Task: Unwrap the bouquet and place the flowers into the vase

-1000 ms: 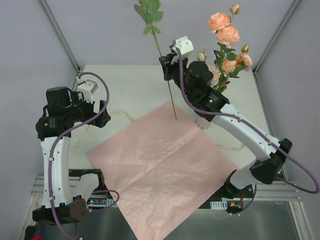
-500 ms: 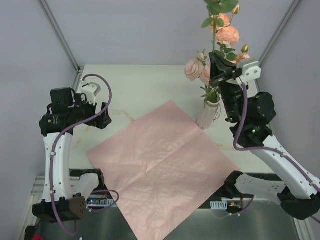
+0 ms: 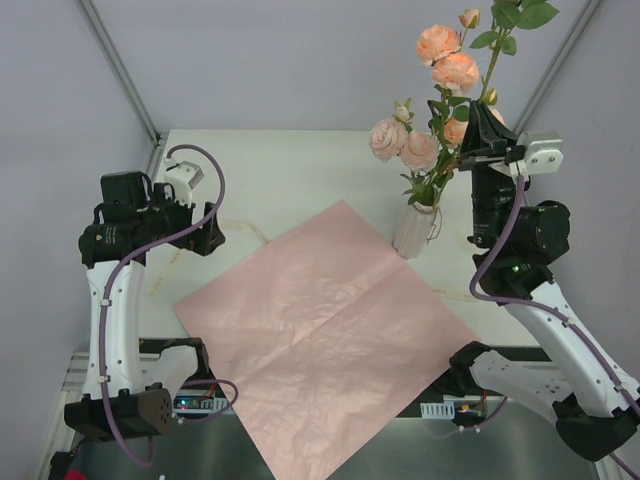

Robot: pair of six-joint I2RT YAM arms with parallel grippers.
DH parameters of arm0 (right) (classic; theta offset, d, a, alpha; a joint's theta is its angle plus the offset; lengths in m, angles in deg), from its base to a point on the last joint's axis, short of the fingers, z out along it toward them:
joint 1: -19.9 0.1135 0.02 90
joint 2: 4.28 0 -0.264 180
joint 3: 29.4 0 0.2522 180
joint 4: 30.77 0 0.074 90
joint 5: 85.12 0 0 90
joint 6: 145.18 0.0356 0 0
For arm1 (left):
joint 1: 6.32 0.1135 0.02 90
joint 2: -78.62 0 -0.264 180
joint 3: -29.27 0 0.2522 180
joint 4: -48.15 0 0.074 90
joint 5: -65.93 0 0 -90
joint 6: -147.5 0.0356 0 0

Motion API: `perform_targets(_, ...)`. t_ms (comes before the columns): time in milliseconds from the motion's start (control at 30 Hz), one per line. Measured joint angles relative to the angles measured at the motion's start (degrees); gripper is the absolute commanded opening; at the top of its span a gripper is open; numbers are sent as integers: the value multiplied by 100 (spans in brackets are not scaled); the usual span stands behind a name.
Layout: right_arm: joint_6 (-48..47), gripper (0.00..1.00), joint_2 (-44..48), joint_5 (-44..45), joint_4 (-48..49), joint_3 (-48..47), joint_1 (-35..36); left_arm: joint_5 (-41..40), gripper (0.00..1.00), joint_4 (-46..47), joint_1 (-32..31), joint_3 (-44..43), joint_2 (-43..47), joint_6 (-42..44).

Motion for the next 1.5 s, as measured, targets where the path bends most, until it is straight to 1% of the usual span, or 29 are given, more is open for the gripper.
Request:
perform_targets(200, 74, 1, -190, -42, 376, 144, -431, 11, 99, 7, 0, -48, -79, 20)
perform_targets(567, 629, 1, -398, -74, 1069, 575, -1049, 2, 99, 17, 0, -247, -249, 50)
perform_targets(1000, 730, 1, -649, -20, 2004, 1172, -1139, 72, 99, -2, 0, -289, -212, 109)
perform_targets(1233, 774, 1, -640, -15, 2092, 1523, -1139, 162, 99, -15, 0, -289, -114, 151)
perform_targets(1300, 868, 4, -568, -11, 1856, 1565, -1137, 157, 99, -15, 0, -289, -114, 153)
perform_targets(1333, 911, 13, -514, -11, 1720, 1572, -1137, 155, 99, -15, 0, -289, -114, 153)
perform_targets(1367, 968, 19, -426, -11, 1554, 1574, -1126, 153, 99, -15, 0, -289, -111, 155)
perform_targets(1500, 1150, 37, 76, 2, 909, 1591, -1019, 153, 99, -9, 0, -304, -111, 157)
